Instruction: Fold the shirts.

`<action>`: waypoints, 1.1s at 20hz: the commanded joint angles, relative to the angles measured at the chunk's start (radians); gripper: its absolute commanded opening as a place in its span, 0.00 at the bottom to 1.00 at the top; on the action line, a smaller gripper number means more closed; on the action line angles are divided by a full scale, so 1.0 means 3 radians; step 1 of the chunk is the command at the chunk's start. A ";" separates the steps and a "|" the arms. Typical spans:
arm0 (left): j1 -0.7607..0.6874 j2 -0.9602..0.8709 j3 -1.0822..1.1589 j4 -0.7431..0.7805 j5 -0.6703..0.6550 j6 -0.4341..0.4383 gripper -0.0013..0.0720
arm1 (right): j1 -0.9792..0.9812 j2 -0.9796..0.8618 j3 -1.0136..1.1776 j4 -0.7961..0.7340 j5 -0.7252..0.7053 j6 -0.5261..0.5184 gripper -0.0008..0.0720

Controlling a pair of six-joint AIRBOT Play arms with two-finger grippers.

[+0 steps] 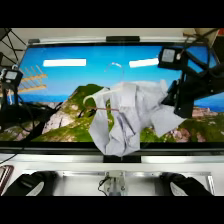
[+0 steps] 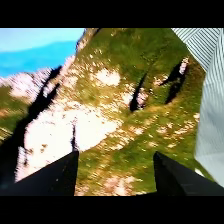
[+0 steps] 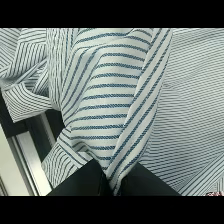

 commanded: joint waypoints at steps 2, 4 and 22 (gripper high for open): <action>-0.0174 -0.0033 -0.0727 -0.1859 0.1088 -0.0429 0.76 | 0.0158 0.0078 0.0001 0.0089 -0.0223 0.0415 0.13; -0.0595 -0.0195 -0.0861 -0.2138 0.1781 -0.0421 0.76 | 0.0323 0.0078 0.0001 0.0010 -0.0446 0.0546 0.13; -0.1723 -0.1083 -0.0656 -0.2434 0.3208 -0.0383 0.66 | 0.0448 0.0039 -0.0001 -0.0156 -0.0636 0.0937 0.13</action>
